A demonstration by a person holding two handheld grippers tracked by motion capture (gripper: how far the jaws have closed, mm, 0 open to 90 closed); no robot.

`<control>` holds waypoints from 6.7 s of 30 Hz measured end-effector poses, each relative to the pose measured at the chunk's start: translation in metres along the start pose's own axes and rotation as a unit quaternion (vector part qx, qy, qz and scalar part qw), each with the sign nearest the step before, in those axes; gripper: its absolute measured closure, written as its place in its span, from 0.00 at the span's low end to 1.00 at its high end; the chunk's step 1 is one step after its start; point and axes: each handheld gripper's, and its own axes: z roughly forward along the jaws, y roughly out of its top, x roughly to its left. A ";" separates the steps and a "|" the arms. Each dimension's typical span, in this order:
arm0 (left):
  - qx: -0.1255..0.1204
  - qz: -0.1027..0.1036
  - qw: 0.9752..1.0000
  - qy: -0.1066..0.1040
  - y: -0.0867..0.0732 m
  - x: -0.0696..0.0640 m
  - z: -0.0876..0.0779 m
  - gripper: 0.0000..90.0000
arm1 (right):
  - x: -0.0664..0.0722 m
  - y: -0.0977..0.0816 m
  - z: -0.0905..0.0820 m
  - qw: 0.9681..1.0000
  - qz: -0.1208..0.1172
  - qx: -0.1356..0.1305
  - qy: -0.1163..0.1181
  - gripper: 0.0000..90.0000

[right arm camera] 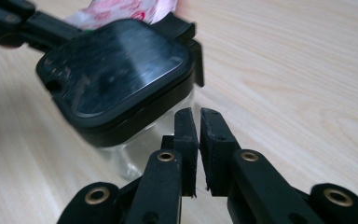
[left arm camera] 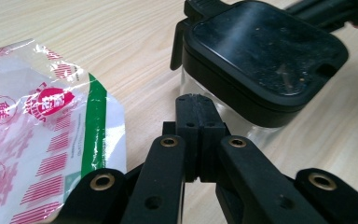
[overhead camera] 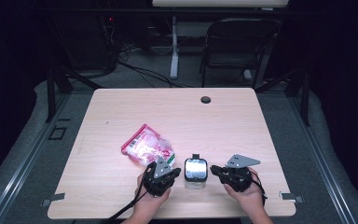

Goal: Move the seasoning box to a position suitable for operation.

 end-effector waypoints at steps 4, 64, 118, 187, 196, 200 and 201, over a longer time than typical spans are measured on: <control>0.004 -0.008 1.000 0.001 0.001 0.005 0.007 1.00 | 0.007 -0.002 0.001 1.000 -0.014 0.012 0.012 0.95; 0.005 -0.002 1.000 -0.004 -0.022 0.021 -0.037 0.90 | -0.036 0.007 0.055 0.998 -0.043 0.003 0.038 0.91; 0.007 0.004 0.999 -0.040 -0.025 0.019 -0.029 0.87 | 0.032 -0.008 0.017 0.991 0.073 0.018 -0.106 0.90; 0.016 0.027 0.995 -0.090 -0.004 -0.007 -0.019 1.00 | 0.027 0.027 -0.003 0.994 0.089 -0.047 -0.047 0.98; 0.016 0.027 0.995 -0.095 -0.002 -0.008 -0.022 1.00 | 0.027 0.026 -0.003 0.993 0.093 -0.049 -0.046 0.98; 0.012 0.027 0.995 -0.095 -0.001 -0.010 -0.022 1.00 | 0.027 0.026 -0.003 0.993 0.092 -0.048 -0.048 0.98; 0.011 0.027 0.995 -0.095 -0.001 -0.010 -0.022 1.00 | 0.027 0.026 -0.003 0.993 0.092 -0.048 -0.048 0.98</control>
